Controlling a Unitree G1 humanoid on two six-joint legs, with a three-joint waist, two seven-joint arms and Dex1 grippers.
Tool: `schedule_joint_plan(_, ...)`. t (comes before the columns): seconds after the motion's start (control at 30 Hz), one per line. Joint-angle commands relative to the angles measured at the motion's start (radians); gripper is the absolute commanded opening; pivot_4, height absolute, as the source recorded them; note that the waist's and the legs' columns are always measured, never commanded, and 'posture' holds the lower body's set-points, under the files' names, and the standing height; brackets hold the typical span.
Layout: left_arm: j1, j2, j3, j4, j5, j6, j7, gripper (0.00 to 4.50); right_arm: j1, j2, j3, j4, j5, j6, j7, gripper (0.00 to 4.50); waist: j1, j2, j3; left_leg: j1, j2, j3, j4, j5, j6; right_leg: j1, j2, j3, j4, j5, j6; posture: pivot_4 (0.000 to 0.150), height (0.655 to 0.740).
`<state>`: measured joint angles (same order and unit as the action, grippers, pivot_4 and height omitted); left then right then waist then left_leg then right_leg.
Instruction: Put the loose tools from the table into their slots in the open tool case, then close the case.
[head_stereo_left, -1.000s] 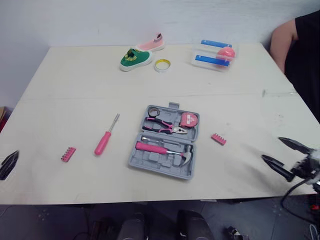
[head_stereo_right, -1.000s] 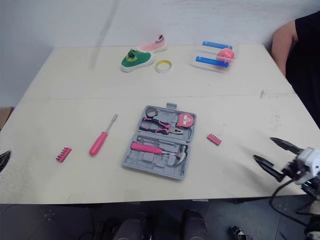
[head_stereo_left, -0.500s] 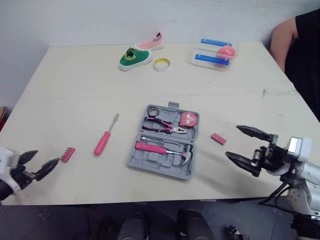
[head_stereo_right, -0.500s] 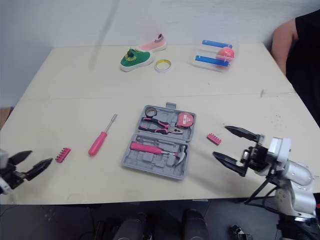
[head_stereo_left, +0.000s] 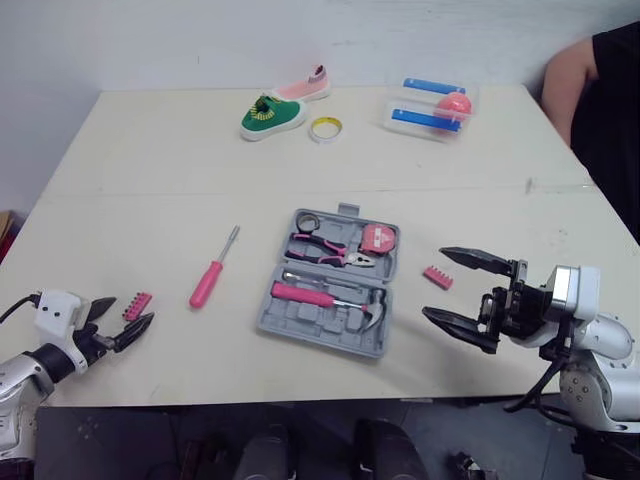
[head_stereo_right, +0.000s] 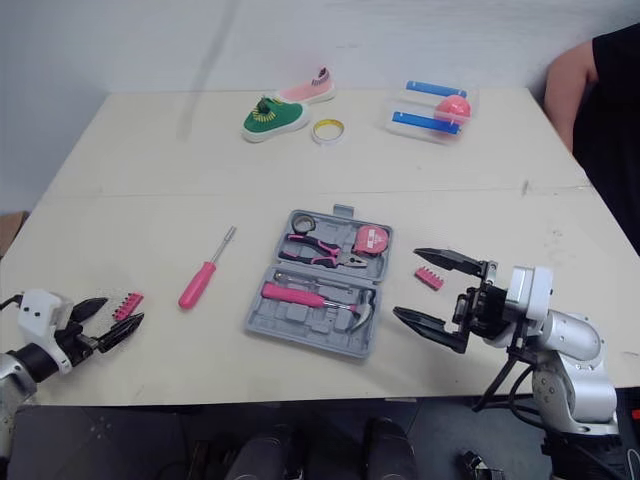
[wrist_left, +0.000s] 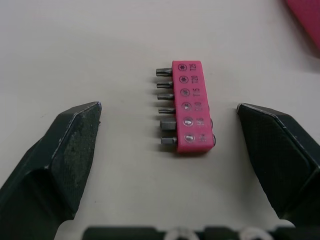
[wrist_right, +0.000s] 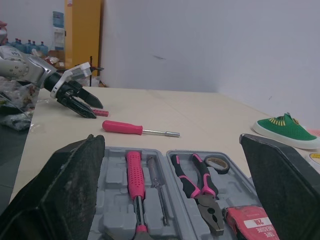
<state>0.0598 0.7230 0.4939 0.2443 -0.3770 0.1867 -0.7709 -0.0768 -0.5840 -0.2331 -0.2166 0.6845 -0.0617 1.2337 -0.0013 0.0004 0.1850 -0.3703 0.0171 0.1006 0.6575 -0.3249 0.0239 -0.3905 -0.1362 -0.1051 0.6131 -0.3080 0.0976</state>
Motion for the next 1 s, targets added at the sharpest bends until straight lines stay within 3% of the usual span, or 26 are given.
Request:
schedule_joint_plan(0.03,0.002,0.000,-0.012,0.022,0.011,0.006,0.004,4.41,-0.004,-0.013,-0.004,-0.052,0.001,0.010,-0.020,4.50,0.000,0.000,0.000,0.000,0.000,0.000,0.000,0.000,0.000,0.000,0.000,0.000,0.000,0.000,0.000,0.150,0.7400)
schedule_joint_plan(0.2,0.000,-0.012,-0.040,0.025,0.012,0.031,0.002,4.41,-0.011,-0.014,-0.007,-0.057,-0.010,0.020,-0.039,4.50,0.001,0.000,0.000,0.000,0.000,0.000,0.000,0.000,-0.001,0.000,0.000,0.001,0.001,0.000,0.000,0.150,0.7400)
schedule_joint_plan(0.23,0.002,-0.012,-0.047,0.029,0.017,0.033,0.002,4.17,-0.012,-0.015,-0.008,-0.055,-0.012,0.021,-0.040,4.50,0.001,0.000,0.000,0.000,0.000,0.000,0.000,0.000,-0.001,0.000,0.000,0.001,0.001,0.000,0.000,0.150,0.7400)
schedule_joint_plan(0.3,0.003,-0.015,-0.055,0.031,0.016,0.038,0.001,3.65,-0.013,-0.015,-0.010,-0.051,-0.016,0.021,-0.043,4.50,0.001,0.001,-0.001,0.000,0.000,0.000,0.000,0.000,-0.001,0.000,0.000,0.001,0.001,0.000,0.000,0.150,0.7400)
schedule_joint_plan(0.47,0.028,-0.028,-0.067,0.019,0.006,0.061,-0.002,1.37,-0.010,-0.021,-0.019,-0.041,-0.019,0.015,-0.039,4.50,0.000,0.003,-0.002,0.001,0.000,0.001,0.000,0.001,0.000,0.000,0.000,0.001,0.001,0.000,0.000,0.150,0.7400)
schedule_joint_plan(0.53,0.034,-0.037,-0.054,0.014,-0.005,0.073,0.012,0.71,-0.007,-0.022,-0.022,-0.038,-0.021,0.010,-0.038,4.50,0.000,0.004,-0.002,0.001,0.000,0.001,0.000,0.001,0.000,0.000,0.000,0.001,0.001,0.000,0.000,0.150,0.7400)
schedule_joint_plan(0.77,0.029,-0.083,0.067,-0.102,-0.103,-0.001,0.030,0.71,0.012,-0.033,-0.042,-0.037,-0.022,0.008,-0.039,4.50,-0.002,0.002,-0.001,0.001,0.000,0.002,0.000,0.000,0.001,-0.001,0.000,0.002,0.001,0.000,0.000,0.150,0.7400)
schedule_joint_plan(0.9,-0.040,0.004,0.027,-0.353,-0.156,0.012,-0.059,0.71,0.012,-0.074,-0.066,-0.012,-0.042,-0.001,-0.029,4.50,0.006,-0.012,0.003,-0.001,0.000,0.000,0.001,0.001,-0.001,-0.002,0.000,0.000,0.002,0.000,0.000,0.150,0.7400)
schedule_joint_plan(1.0,-0.082,0.057,-0.046,-0.456,-0.158,0.049,-0.107,0.71,0.029,-0.101,-0.076,0.009,-0.048,-0.010,-0.004,4.50,0.017,-0.013,0.003,-0.002,-0.001,-0.002,0.002,-0.001,-0.005,0.000,-0.002,-0.001,0.000,0.001,-0.002,0.150,0.7400)
